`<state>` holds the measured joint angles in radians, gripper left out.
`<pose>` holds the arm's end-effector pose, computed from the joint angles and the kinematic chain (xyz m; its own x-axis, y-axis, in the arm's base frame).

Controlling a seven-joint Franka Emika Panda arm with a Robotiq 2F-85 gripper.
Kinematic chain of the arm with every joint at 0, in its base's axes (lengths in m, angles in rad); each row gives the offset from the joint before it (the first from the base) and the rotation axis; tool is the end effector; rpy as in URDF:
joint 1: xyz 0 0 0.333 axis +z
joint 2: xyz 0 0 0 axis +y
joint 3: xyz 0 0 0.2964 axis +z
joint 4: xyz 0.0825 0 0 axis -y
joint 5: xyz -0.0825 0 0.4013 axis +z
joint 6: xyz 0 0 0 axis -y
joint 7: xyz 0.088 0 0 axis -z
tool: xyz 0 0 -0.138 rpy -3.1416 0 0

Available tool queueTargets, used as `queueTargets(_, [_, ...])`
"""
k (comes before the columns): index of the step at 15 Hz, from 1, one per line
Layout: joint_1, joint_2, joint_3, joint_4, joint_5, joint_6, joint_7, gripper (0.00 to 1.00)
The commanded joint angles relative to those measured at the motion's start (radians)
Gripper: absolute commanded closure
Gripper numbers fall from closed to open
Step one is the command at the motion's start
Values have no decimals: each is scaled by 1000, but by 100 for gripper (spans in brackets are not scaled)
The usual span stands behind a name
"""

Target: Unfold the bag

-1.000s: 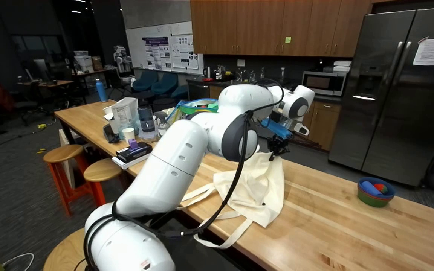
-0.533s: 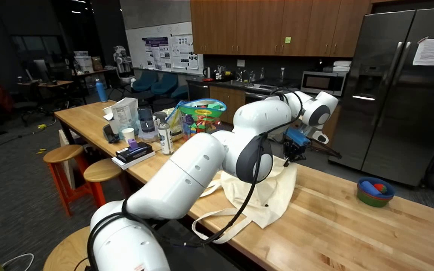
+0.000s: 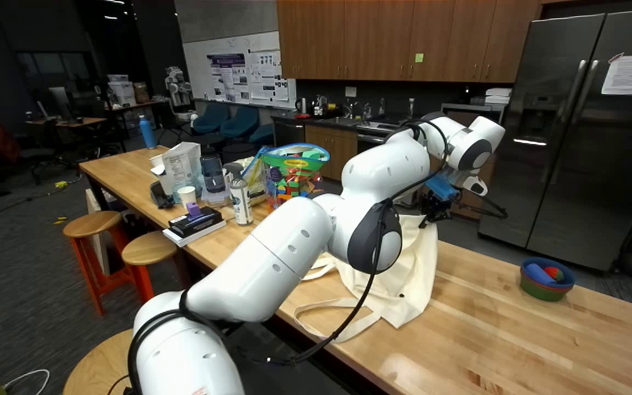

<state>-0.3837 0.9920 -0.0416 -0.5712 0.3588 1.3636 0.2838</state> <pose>0.7131 -0.2471 0.3671 0.7850 -0.5581 -0.2688 -0.6167 -0.7454 -0.2532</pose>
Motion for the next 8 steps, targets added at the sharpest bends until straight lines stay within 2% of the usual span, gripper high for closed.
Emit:
queueTargets(1, [27,-11,-5,22,-27,-68,-12,99])
queueTargets(8, [108,-19,-10,3,-92,-170,-33,99])
